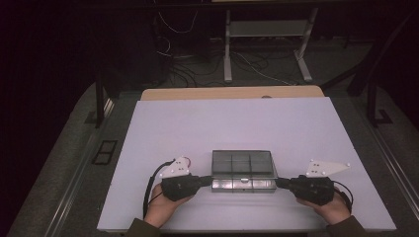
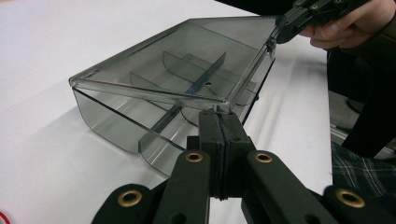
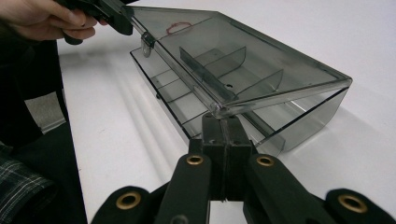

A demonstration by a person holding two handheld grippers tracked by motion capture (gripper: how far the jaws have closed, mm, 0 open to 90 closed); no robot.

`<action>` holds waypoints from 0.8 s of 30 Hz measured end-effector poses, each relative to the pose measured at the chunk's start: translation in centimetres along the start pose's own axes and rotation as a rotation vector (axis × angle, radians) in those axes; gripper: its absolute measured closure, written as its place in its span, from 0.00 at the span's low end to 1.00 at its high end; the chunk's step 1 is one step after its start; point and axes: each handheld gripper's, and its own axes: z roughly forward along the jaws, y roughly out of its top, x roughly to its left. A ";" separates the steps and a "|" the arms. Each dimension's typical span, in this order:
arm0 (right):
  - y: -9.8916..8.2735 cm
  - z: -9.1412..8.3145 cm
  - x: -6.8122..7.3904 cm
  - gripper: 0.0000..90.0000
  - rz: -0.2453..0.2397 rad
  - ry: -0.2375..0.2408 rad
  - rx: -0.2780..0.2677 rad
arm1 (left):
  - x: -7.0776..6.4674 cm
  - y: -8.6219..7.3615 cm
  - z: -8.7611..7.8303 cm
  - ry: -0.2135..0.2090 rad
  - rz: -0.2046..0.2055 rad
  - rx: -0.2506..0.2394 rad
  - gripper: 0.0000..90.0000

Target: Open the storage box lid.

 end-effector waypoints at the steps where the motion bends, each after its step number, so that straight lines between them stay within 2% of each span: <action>1: 0.0 0.0 0.0 0.99 0.000 0.001 -0.001 | 0.0 0.0 0.0 -0.001 0.000 -0.001 0.98; 24: 1.5 -0.3 -0.8 0.99 0.018 0.003 -0.037 | 0.5 1.5 0.0 -0.009 -0.003 -0.027 0.98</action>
